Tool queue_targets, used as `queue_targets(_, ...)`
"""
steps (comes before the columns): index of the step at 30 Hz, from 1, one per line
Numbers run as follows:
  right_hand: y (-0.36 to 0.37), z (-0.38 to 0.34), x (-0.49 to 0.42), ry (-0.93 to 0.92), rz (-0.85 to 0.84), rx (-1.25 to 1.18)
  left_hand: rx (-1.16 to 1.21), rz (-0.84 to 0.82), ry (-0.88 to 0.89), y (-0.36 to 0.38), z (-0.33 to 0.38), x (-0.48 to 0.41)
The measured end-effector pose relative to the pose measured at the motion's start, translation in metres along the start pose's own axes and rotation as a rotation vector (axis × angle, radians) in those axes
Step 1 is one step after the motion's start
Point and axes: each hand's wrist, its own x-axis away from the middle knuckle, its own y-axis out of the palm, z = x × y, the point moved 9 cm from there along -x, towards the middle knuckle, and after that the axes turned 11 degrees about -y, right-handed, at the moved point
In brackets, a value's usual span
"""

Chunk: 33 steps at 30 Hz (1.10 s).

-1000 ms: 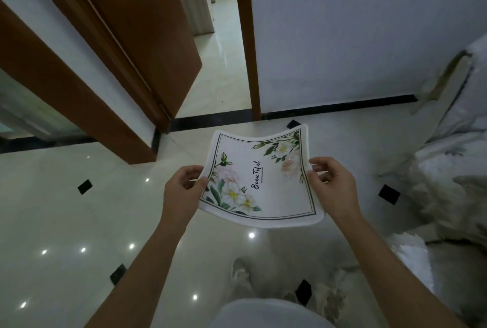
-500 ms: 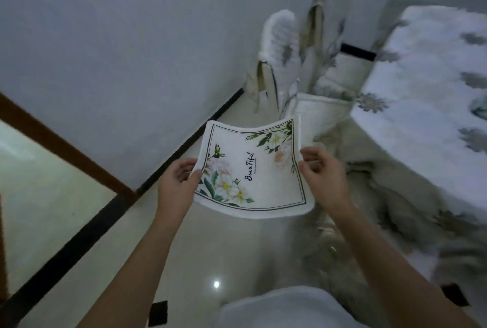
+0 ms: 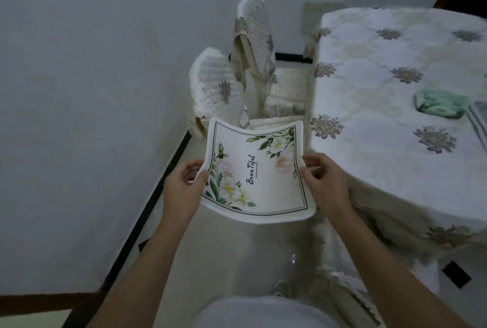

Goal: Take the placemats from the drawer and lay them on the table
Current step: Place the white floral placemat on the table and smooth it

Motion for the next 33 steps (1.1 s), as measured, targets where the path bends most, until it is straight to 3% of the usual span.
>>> queue_targets(6, -0.016, 0.020, -0.058, 0.041, 0.080, 0.068, 0.033, -0.106, -0.030, 0.054, 0.017, -0.080)
queue_targets(15, -0.091, 0.064, -0.131, 0.171, 0.372, 0.294, 0.017, -0.469, -0.036, 0.234, 0.057, -0.212)
queue_targets(22, -0.144, 0.087, -0.134, 0.297, 0.610, 0.355, -0.033, -0.743, -0.010, 0.360, 0.087, -0.243)
queue_targets(26, -0.164, 0.117, -0.133, 0.346, 0.724, 0.324, -0.092, -0.796, 0.021, 0.417, 0.095, -0.257)
queue_targets(33, -0.191, 0.180, -0.178, 0.349, 0.740, 0.233, -0.160, -0.759, 0.040, 0.485, 0.119, -0.282)
